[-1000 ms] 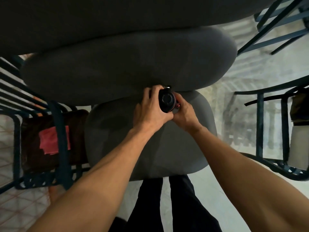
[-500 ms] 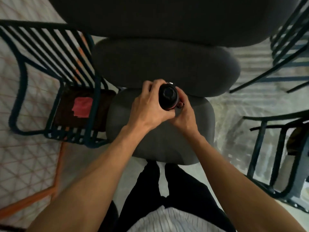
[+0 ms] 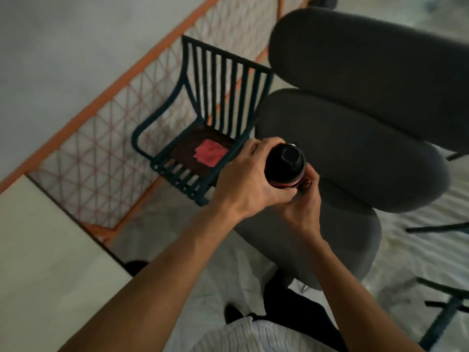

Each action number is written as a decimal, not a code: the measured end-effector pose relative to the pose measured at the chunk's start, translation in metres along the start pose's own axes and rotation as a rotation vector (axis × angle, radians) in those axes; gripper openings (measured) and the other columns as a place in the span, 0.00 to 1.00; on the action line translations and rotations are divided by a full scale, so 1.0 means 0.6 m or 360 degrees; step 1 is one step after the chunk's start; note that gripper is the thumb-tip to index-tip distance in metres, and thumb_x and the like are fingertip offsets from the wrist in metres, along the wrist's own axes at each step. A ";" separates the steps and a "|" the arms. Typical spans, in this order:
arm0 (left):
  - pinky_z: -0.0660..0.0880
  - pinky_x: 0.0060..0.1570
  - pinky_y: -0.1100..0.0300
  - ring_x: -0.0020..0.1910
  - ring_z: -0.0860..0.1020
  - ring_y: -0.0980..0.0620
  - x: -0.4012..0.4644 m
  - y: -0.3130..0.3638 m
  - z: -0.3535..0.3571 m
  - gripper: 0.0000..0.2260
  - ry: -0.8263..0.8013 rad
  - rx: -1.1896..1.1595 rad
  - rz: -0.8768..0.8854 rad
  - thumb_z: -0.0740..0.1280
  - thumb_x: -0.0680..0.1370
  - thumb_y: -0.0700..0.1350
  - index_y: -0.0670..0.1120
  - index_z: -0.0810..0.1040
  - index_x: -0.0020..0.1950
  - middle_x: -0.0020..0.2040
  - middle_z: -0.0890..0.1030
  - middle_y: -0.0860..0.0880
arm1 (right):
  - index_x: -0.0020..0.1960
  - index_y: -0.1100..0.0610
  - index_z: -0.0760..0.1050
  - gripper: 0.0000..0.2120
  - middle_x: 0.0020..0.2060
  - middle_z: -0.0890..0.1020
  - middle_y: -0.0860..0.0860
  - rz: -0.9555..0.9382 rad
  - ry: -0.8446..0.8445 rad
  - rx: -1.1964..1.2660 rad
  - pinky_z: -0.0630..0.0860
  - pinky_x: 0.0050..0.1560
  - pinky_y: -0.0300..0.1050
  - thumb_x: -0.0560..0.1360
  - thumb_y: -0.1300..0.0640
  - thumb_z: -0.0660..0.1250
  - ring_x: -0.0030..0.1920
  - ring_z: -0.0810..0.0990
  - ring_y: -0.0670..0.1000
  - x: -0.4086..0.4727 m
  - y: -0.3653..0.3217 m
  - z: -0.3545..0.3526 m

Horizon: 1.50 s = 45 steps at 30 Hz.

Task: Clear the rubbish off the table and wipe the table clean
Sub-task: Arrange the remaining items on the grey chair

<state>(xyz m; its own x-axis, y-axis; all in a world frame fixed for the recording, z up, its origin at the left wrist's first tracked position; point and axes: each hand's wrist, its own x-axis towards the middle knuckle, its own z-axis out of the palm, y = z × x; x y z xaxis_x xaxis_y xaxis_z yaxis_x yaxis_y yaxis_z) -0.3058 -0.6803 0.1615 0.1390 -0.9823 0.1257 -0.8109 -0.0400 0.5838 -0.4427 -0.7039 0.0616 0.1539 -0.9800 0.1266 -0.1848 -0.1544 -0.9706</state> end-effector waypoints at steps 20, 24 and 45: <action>0.75 0.66 0.54 0.66 0.72 0.57 -0.348 -0.188 -0.372 0.39 0.0996 -0.0199 -0.0567 0.80 0.66 0.59 0.58 0.66 0.73 0.67 0.73 0.54 | 0.70 0.48 0.65 0.42 0.60 0.79 0.44 -0.0450 -0.1024 0.0154 0.81 0.56 0.50 0.61 0.48 0.81 0.58 0.79 0.43 -0.187 -0.294 0.385; 0.75 0.67 0.50 0.68 0.72 0.56 -0.375 -0.216 -0.411 0.39 0.1154 -0.0175 -0.0709 0.80 0.66 0.59 0.58 0.67 0.73 0.68 0.73 0.56 | 0.70 0.49 0.65 0.42 0.60 0.79 0.44 -0.0504 -0.1250 0.0250 0.81 0.55 0.43 0.61 0.46 0.79 0.58 0.80 0.41 -0.195 -0.319 0.447; 0.77 0.58 0.59 0.61 0.75 0.61 -0.556 -0.402 -0.639 0.35 0.1664 -0.0068 -0.1044 0.79 0.66 0.59 0.62 0.68 0.70 0.64 0.74 0.60 | 0.68 0.44 0.65 0.41 0.58 0.78 0.41 -0.0684 -0.1748 0.0345 0.81 0.47 0.38 0.60 0.47 0.81 0.55 0.81 0.44 -0.327 -0.463 0.791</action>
<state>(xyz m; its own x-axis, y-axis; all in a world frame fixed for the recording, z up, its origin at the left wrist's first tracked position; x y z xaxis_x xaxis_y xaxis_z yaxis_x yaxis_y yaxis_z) 0.0616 -0.2728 0.2861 0.9159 -0.1594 0.3684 -0.3998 -0.4447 0.8015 0.0391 -0.4089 0.2091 0.9287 -0.2059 0.3085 0.2357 -0.3148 -0.9194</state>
